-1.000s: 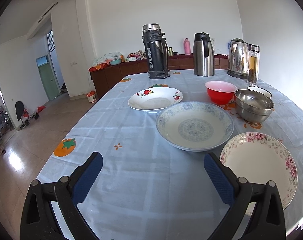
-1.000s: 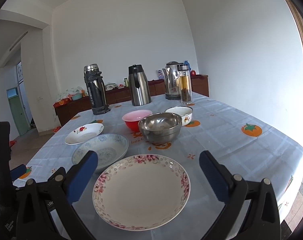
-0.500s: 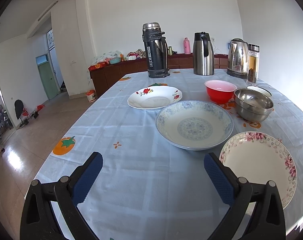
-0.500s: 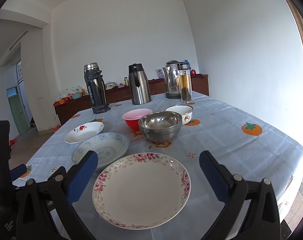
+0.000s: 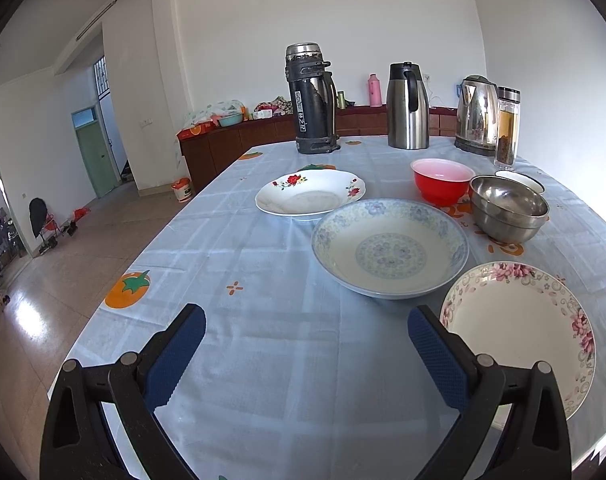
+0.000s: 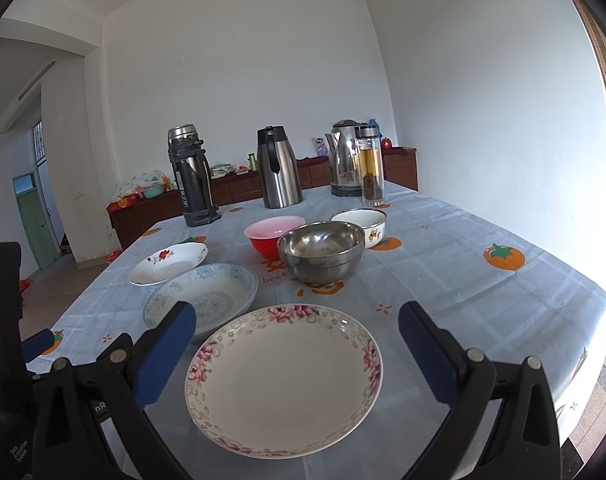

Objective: Organize plates and bowls

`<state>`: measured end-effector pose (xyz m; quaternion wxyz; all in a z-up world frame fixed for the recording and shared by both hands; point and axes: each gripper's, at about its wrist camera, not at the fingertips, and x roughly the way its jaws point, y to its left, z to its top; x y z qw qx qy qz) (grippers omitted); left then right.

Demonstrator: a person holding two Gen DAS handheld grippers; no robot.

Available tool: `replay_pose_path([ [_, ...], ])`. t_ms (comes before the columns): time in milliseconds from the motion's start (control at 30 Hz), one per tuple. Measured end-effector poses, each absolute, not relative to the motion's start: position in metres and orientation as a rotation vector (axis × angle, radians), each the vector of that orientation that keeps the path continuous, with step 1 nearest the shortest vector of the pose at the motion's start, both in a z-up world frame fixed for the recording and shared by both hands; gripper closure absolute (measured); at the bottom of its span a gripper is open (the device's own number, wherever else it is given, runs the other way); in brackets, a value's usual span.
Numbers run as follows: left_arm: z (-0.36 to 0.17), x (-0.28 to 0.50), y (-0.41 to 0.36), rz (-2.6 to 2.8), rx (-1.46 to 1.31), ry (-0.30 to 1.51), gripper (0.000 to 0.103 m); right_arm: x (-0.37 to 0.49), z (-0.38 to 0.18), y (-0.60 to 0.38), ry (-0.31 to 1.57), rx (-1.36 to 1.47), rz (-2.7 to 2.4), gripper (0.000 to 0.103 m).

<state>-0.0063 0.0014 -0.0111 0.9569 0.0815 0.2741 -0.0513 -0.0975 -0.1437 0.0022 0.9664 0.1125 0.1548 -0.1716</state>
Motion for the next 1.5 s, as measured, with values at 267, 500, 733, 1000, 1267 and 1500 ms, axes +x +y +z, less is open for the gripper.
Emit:
replay_pose_path([
  [267, -0.012, -0.005, 0.001, -0.104, 0.167, 0.560, 0.001, -0.098, -0.002, -0.139, 0.311, 0.224, -0.345, 0.000],
  [500, -0.014, 0.002, 0.005, -0.094, 0.158, 0.577, 0.001, -0.093, 0.001, -0.140, 0.318, 0.218, -0.341, 0.000],
  [733, -0.017, 0.023, 0.018, -0.072, 0.126, 0.630, 0.001, -0.077, 0.005, -0.144, 0.343, 0.218, -0.292, 0.000],
  [1000, -0.010, 0.060, 0.046, -0.058, 0.074, 0.680, 0.001, -0.023, 0.028, -0.135, 0.468, 0.135, -0.143, 0.007],
  [1267, 0.012, 0.121, 0.080, 0.015, -0.012, 0.693, 0.001, 0.058, 0.060, -0.123, 0.613, 0.109, 0.035, 0.033],
  [1500, 0.014, 0.187, 0.085, 0.034, -0.034, 0.739, 0.001, 0.140, 0.048, -0.115, 0.773, 0.114, 0.095, 0.033],
])
